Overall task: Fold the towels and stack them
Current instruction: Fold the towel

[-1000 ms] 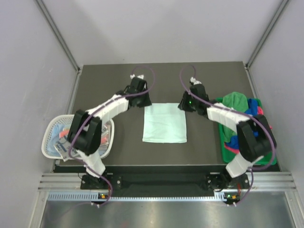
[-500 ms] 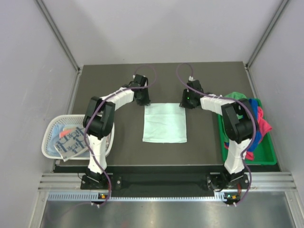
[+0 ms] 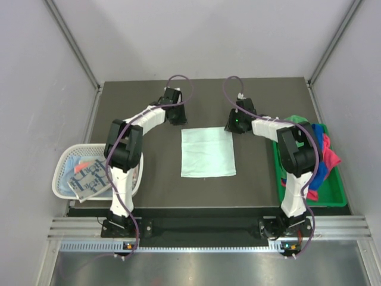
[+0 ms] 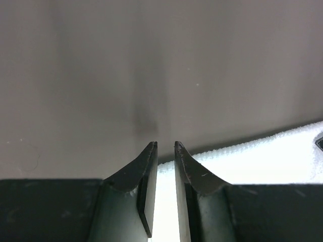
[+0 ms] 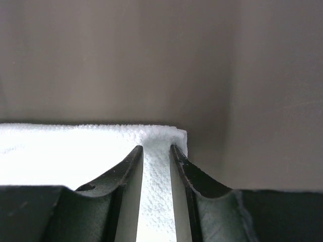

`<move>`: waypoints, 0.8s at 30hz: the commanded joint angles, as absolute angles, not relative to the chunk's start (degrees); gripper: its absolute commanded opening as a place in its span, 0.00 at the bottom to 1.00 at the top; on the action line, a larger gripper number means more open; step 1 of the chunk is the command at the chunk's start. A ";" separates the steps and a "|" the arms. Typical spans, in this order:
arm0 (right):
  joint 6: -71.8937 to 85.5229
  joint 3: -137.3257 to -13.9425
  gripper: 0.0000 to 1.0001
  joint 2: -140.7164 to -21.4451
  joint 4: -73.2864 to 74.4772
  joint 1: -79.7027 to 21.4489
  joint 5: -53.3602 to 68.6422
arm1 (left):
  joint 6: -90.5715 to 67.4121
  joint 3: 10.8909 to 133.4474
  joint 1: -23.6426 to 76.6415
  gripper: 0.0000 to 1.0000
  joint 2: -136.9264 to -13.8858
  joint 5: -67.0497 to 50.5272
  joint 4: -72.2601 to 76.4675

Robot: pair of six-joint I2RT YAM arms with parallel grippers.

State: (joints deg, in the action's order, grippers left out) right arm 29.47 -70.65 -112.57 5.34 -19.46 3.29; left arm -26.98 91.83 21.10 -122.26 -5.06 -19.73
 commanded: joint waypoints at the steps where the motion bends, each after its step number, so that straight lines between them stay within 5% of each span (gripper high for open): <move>1: 27.42 -70.67 0.29 -111.19 3.69 -18.37 2.46 | -26.02 92.38 21.09 0.25 -119.98 -5.80 -17.75; 11: 25.58 -67.59 0.32 -102.84 3.43 -18.37 0.27 | -26.81 85.09 21.09 0.42 -111.88 1.15 -18.46; 24: 21.80 -70.84 0.34 -109.33 6.06 -18.54 -2.11 | -27.07 84.73 21.18 0.42 -116.89 -7.38 -19.07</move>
